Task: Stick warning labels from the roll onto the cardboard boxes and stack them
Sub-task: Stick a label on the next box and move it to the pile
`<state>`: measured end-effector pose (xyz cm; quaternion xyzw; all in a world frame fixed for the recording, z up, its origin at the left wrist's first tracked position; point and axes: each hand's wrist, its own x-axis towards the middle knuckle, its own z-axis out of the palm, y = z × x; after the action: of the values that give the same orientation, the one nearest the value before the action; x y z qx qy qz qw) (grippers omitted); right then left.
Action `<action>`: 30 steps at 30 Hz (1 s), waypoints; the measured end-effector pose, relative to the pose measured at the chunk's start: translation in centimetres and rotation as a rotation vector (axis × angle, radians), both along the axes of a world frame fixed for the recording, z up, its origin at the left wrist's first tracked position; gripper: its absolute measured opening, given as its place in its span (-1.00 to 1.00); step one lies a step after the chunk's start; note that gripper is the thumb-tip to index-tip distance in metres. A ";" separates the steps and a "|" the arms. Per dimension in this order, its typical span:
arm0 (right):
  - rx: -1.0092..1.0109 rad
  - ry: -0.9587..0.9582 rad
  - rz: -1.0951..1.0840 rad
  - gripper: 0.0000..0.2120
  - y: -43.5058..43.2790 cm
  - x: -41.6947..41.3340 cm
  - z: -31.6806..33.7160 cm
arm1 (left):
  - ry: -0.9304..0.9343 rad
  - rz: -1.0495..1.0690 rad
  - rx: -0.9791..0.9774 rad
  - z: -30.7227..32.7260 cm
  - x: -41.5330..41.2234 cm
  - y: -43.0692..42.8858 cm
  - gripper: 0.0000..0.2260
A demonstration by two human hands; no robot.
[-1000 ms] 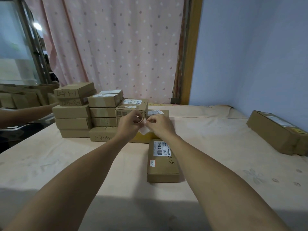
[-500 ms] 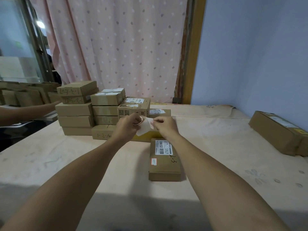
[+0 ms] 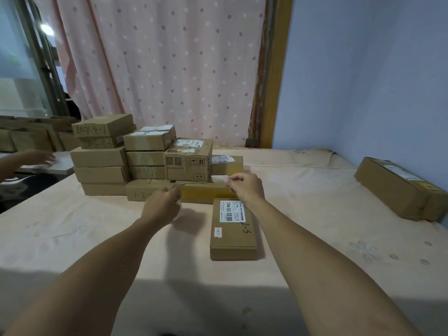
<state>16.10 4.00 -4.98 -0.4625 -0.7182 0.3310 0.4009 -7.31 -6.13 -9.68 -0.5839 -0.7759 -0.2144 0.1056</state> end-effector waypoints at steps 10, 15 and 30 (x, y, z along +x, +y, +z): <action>0.101 -0.155 0.007 -0.71 -1.9 1.5 -1.4 | 0.231 -0.075 0.003 -1.3 0.8 -0.4 -0.75; 0.109 -0.167 0.039 -0.63 -2.8 1.5 -1.5 | -0.219 -0.011 0.135 1.3 3.6 0.3 -0.69; 0.168 -0.252 0.078 -0.63 -4.3 4.3 -1.0 | -1.187 -0.124 0.221 4.6 10.7 2.6 -0.92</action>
<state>20.37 -0.30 -6.02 -0.4372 -0.8054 0.2244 0.3315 3.43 -3.49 -5.07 -0.3941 -0.6399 -0.5885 -0.2980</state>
